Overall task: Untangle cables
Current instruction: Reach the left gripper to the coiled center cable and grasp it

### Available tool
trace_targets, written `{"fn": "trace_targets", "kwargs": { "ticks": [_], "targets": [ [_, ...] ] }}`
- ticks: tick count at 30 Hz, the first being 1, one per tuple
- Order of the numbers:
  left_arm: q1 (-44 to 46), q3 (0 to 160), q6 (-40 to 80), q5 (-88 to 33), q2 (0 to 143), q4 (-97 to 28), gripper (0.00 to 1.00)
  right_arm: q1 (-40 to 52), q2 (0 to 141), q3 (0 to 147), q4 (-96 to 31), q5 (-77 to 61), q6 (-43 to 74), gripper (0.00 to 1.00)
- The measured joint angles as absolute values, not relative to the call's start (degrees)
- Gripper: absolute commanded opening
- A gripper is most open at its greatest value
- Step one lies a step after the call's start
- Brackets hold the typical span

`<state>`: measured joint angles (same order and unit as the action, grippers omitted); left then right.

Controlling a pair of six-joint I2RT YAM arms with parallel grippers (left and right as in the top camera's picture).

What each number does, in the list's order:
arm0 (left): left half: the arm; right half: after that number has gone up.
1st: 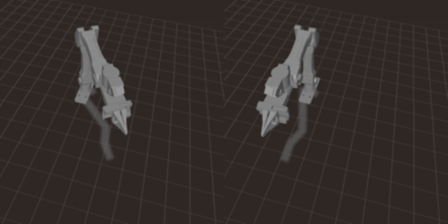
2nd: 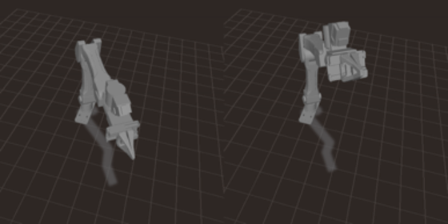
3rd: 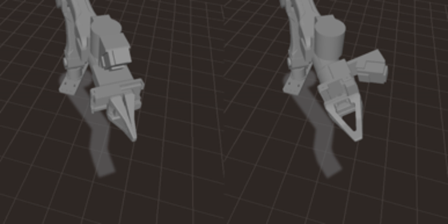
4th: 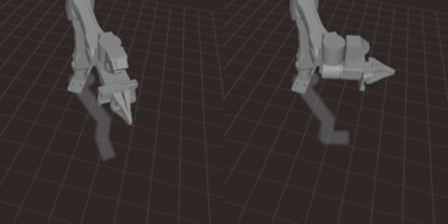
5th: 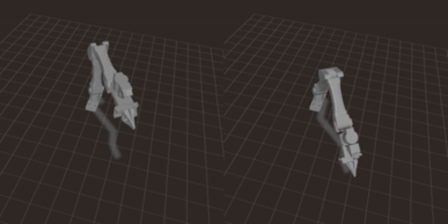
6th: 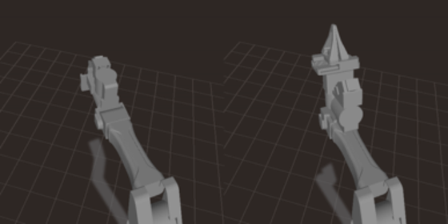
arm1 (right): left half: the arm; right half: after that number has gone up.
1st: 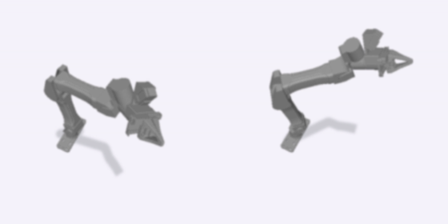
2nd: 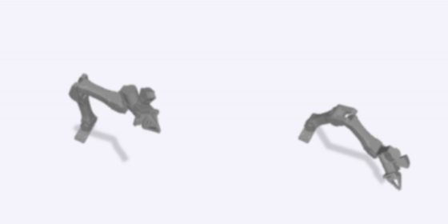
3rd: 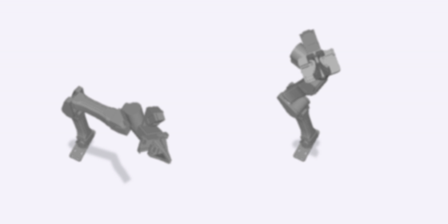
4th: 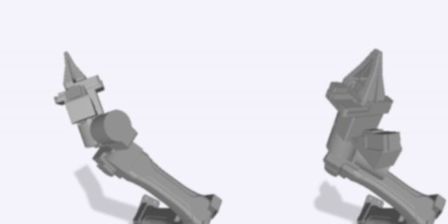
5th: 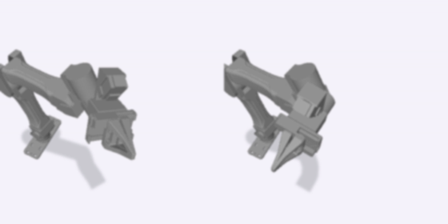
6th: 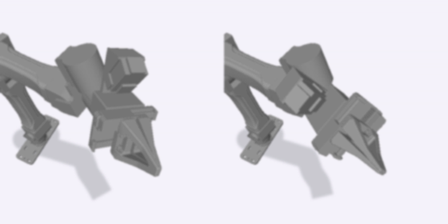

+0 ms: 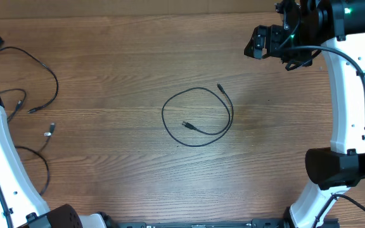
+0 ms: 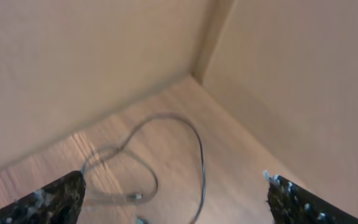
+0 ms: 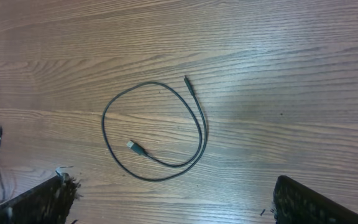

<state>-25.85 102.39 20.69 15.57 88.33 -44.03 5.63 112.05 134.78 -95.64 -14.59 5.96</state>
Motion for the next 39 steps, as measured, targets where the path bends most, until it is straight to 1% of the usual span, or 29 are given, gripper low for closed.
{"fn": "trace_targets", "kwargs": {
  "ticks": [1, 3, 5, 8, 14, 15, 17, 18, 20, 23, 28, 30, 32, 34, 36, 38, 39],
  "targets": [
    [-25.5, 102.4, 20.9, 14.6, 88.3, -45.3, 0.96, 5.6, 112.0, 134.8, -95.6, -14.6, 6.0, 1.0],
    [-24.4, 102.4, 21.0, 11.9, 88.3, -47.4, 0.91, 5.6, 112.0, 134.8, -95.6, -14.6, 6.0, 1.0],
    [-21.2, 102.4, 21.2, 6.7, 88.2, -50.5, 0.88, 5.6, 112.0, 134.8, -95.4, -14.5, 6.0, 1.0],
    [-16.0, 102.4, 21.5, 4.2, 88.2, -55.2, 0.89, 5.6, 112.0, 134.8, -95.2, -14.6, 6.0, 1.0],
    [1.8, 101.1, 21.5, 0.9, 88.1, -56.6, 0.9, 5.6, 112.0, 134.8, -94.5, -14.6, 6.0, 1.0],
    [3.0, 100.8, 21.5, 0.8, 88.2, -56.5, 0.9, 5.5, 112.0, 134.8, -94.5, -14.6, 6.0, 1.0],
    [9.3, 98.7, 22.3, 0.6, 88.6, -55.7, 0.9, 5.1, 112.0, 134.8, -94.5, -14.6, 6.0, 1.0],
    [10.1, 98.4, 22.3, 0.5, 88.8, -55.7, 0.9, 4.9, 112.0, 134.8, -94.4, -14.6, 6.0, 1.0],
    [15.6, 97.9, 23.2, 0.3, 92.3, -55.2, 0.89, 4.0, 112.0, 134.8, -94.5, -14.6, 6.0, 1.0],
    [20.3, 97.4, 24.9, 0.1, 98.3, -54.8, 0.89, 3.2, 112.0, 134.8, -94.5, -14.5, 6.0, 1.0],
    [24.2, 97.3, 25.0, 0.5, 106.8, -54.2, 0.88, 2.7, 112.0, 134.8, -94.9, -14.5, 6.0, 1.0],
    [24.0, 97.2, 24.0, 0.4, 109.9, -58.0, 0.82, 2.7, 112.0, 134.8, -95.4, -14.6, 6.0, 1.0],
    [23.0, 97.1, 23.5, -0.3, 111.9, -60.5, 0.79, 2.7, 112.0, 134.8, -95.5, -14.4, 6.0, 1.0],
    [21.6, 97.0, 23.4, -1.6, 113.8, -63.1, 0.71, 2.7, 112.0, 134.8, -95.5, -14.1, 6.0, 1.0],
    [20.5, 96.6, 23.4, -2.6, 115.7, -63.7, 0.68, 2.7, 112.0, 134.8, -95.6, -14.1, 5.9, 1.0],
    [19.8, 95.0, 23.4, -3.5, 117.7, -64.0, 0.62, 2.7, 112.0, 134.8, -95.6, -14.1, 5.9, 1.0],
    [19.9, 94.5, 23.5, -3.8, 118.2, -64.1, 0.61, 2.7, 112.0, 134.8, -95.5, -14.0, 6.0, 1.0]
  ]
}}
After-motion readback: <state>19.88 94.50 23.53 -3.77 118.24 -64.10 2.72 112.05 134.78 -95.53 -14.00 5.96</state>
